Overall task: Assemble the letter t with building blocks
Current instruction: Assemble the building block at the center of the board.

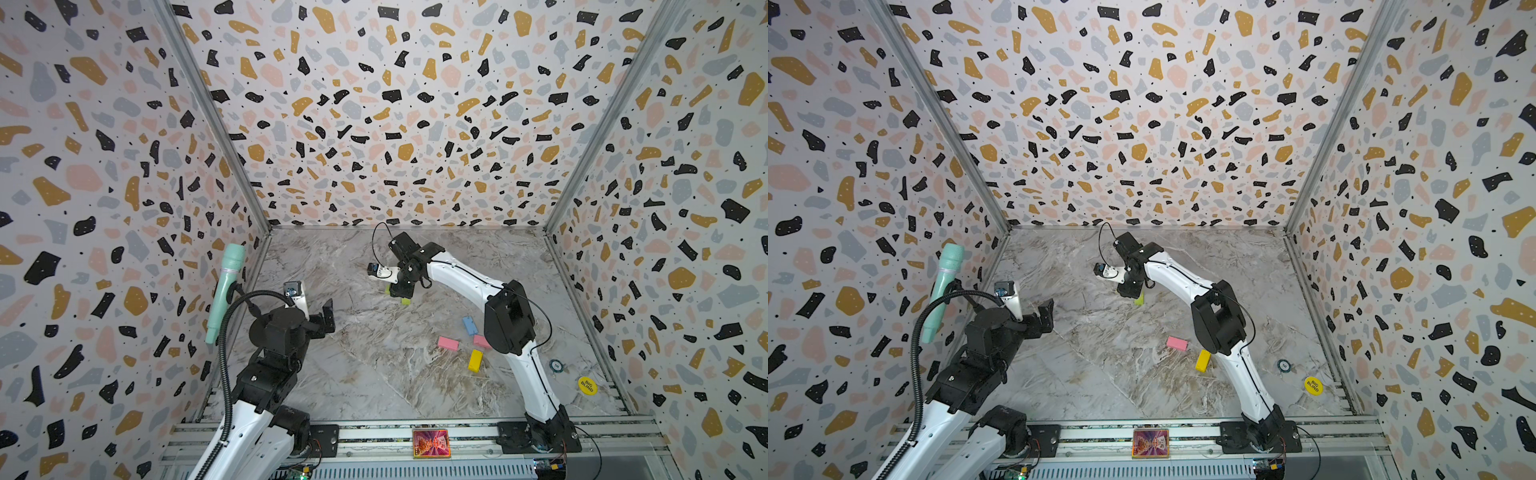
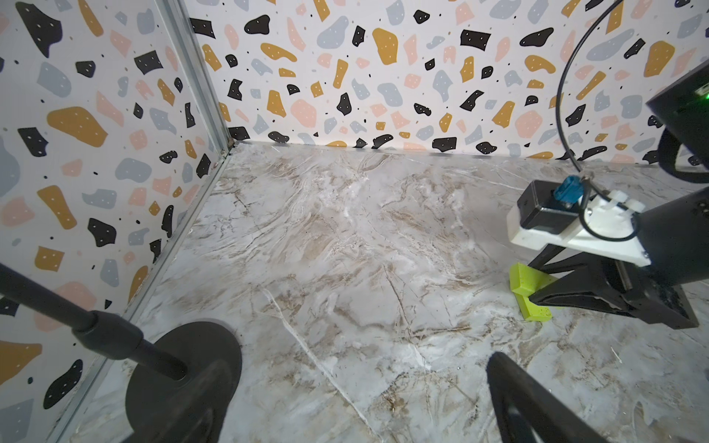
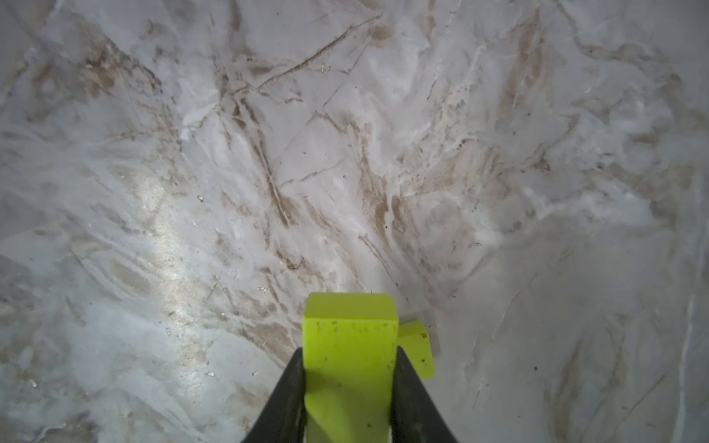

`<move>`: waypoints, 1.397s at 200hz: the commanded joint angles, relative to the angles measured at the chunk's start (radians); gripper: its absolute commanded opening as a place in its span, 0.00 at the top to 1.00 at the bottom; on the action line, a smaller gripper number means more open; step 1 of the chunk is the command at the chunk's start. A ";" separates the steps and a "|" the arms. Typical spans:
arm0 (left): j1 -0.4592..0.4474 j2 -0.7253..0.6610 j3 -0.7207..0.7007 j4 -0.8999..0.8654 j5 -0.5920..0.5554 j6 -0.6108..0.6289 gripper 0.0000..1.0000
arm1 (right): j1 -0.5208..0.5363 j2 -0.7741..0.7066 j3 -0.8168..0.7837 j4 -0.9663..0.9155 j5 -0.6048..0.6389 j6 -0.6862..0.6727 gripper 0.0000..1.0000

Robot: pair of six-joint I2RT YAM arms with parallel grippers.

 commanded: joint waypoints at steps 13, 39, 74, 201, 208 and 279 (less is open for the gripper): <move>-0.005 -0.018 -0.010 0.038 -0.023 0.017 0.00 | 0.025 -0.021 0.041 -0.050 -0.027 -0.121 0.92; -0.005 -0.015 -0.012 0.041 -0.024 0.017 0.01 | 0.031 0.022 0.090 -0.083 -0.050 -0.143 0.91; -0.005 -0.016 -0.012 0.040 -0.025 0.017 0.00 | 0.046 0.070 0.131 -0.092 -0.029 -0.161 0.91; -0.005 -0.017 -0.013 0.041 -0.038 0.019 0.01 | 0.048 0.177 0.181 -0.075 0.057 -0.173 0.88; -0.005 -0.018 -0.013 0.039 -0.037 0.020 0.00 | 0.046 0.180 0.181 -0.074 0.063 -0.173 0.88; -0.005 -0.019 -0.013 0.040 -0.041 0.019 0.00 | 0.029 0.203 0.177 -0.066 0.085 -0.166 0.86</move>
